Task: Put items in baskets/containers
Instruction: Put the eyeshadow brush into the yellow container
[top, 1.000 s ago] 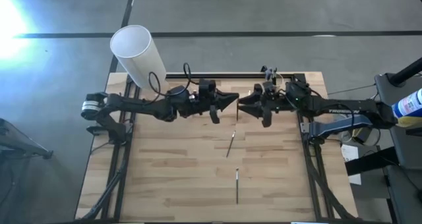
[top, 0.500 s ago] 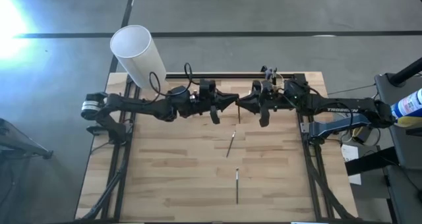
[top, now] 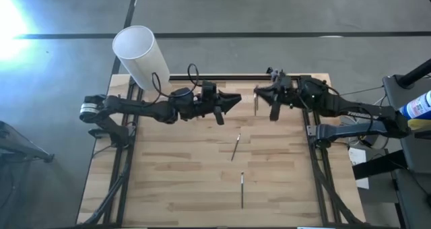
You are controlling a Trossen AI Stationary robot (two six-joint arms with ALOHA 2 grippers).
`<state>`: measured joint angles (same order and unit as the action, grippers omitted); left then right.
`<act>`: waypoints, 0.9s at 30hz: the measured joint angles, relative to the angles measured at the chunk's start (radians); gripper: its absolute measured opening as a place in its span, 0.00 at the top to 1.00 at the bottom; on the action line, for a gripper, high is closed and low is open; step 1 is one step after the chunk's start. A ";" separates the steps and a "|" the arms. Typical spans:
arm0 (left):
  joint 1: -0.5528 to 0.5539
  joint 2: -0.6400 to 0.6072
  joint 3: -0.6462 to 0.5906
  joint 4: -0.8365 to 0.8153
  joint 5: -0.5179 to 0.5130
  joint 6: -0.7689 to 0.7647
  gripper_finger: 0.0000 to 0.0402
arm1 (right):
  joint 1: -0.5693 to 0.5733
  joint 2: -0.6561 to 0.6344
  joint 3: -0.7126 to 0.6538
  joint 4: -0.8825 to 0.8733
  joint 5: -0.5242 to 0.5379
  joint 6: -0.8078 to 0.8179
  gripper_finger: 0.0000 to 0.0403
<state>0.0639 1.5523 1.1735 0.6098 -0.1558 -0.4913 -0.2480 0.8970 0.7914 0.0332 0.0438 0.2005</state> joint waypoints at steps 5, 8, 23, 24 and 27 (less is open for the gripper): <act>-0.001 0.000 -0.002 -0.055 0.002 0.001 0.82 | -0.146 -0.058 -0.088 -0.024 0.146 -0.112 0.97; -0.006 -0.001 -0.002 -0.065 0.006 0.001 0.83 | -0.264 -0.067 -0.155 0.017 0.194 -0.161 0.97; -0.014 -0.001 -0.002 -0.123 0.006 -0.007 0.84 | -0.712 0.126 -0.369 0.428 0.134 -0.203 0.97; -0.014 -0.001 -0.002 -0.128 0.006 -0.007 0.84 | -0.715 0.152 -0.369 0.439 0.135 -0.208 0.97; -0.014 -0.001 -0.002 -0.134 0.005 -0.007 0.84 | -0.725 0.220 -0.373 0.481 0.136 -0.228 0.97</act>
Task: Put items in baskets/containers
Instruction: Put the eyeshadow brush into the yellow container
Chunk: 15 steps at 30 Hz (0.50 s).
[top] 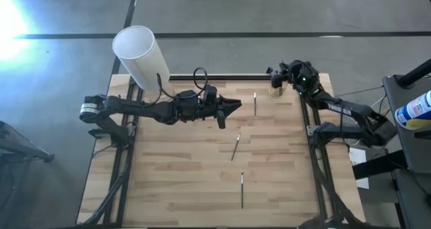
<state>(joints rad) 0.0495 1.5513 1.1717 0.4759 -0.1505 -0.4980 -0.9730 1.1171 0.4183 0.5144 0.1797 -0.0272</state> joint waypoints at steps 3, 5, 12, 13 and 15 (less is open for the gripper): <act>0.000 0.000 0.000 -0.003 0.000 0.000 0.84 | -0.001 0.050 0.000 0.020 0.001 0.003 0.97; 0.001 0.000 0.000 -0.006 -0.001 0.005 0.84 | -0.001 0.069 -0.002 0.023 0.002 0.009 0.97; 0.023 0.000 0.000 -0.006 -0.023 0.033 0.84 | -0.001 0.083 -0.015 0.013 0.002 0.033 0.97; 0.028 0.000 0.000 -0.007 -0.024 0.033 0.84 | -0.001 0.083 -0.016 0.013 0.002 0.044 0.97; 0.036 0.000 0.000 -0.006 -0.024 0.033 0.84 | -0.001 0.082 -0.016 0.011 0.003 0.051 0.95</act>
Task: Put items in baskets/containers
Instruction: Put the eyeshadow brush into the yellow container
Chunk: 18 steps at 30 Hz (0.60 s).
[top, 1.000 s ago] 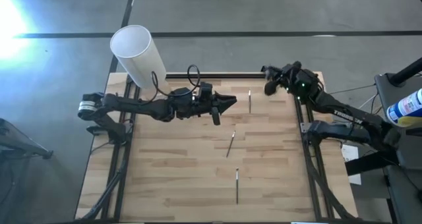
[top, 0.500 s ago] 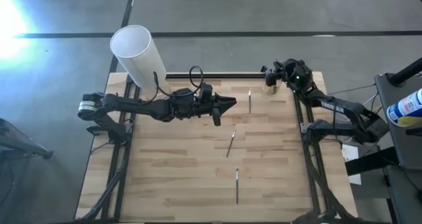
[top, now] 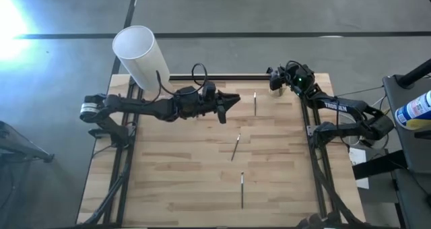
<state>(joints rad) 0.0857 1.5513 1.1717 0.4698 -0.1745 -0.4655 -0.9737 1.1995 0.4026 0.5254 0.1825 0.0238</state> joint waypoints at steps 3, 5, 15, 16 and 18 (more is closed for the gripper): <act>0.011 0.000 0.000 0.000 0.000 0.000 0.84 | 0.000 0.000 0.000 -0.022 0.001 -0.001 0.90; 0.017 0.000 0.000 0.000 0.000 0.000 0.84 | 0.000 0.000 0.000 -0.038 0.001 0.000 0.86; 0.053 0.000 0.000 -0.020 0.000 -0.003 0.84 | 0.000 -0.053 0.000 -0.117 0.003 0.032 0.70; 0.057 0.000 0.000 -0.025 0.000 -0.003 0.84 | 0.000 -0.071 0.001 -0.131 0.003 0.032 0.69; 0.060 0.000 0.000 -0.033 0.000 -0.003 0.84 | 0.001 -0.113 0.001 -0.165 0.003 0.044 0.67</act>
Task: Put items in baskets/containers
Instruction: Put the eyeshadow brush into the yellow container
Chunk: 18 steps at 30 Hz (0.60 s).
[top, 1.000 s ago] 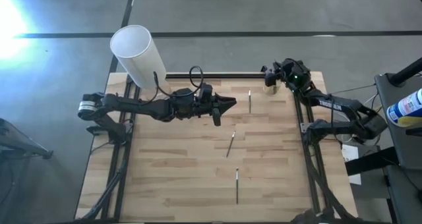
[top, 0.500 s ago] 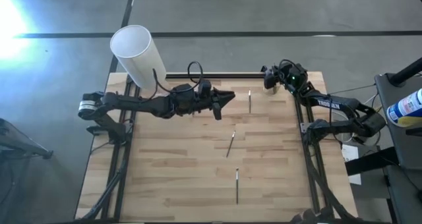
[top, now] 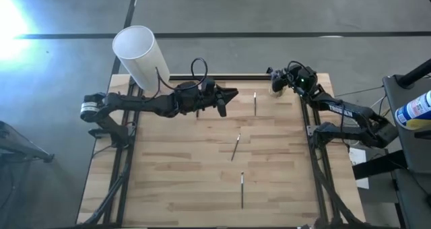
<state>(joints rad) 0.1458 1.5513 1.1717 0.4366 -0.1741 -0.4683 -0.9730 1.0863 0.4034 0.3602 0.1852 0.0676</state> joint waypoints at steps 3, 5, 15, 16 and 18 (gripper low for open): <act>0.005 0.000 0.000 -0.026 0.000 0.000 0.84 | 0.000 -0.080 0.000 -0.061 -0.003 0.065 0.66; 0.010 0.000 0.000 -0.038 0.000 0.004 0.84 | 0.000 -0.140 0.000 -0.116 -0.008 0.116 0.67; 0.031 0.000 0.000 -0.087 -0.020 0.069 0.84 | 0.102 -0.324 0.000 -0.178 -0.212 0.161 0.88; 0.033 0.000 0.000 -0.101 -0.030 0.062 0.84 | 0.128 -0.334 0.000 -0.177 -0.215 0.154 0.91; 0.036 0.000 0.000 -0.134 -0.051 0.045 0.84 | 0.187 -0.346 0.000 -0.176 -0.217 0.136 0.95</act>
<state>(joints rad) 0.1815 1.5513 1.1717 0.3024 -0.2252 -0.4235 -0.7863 0.7398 0.4034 0.1844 -0.0314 0.2031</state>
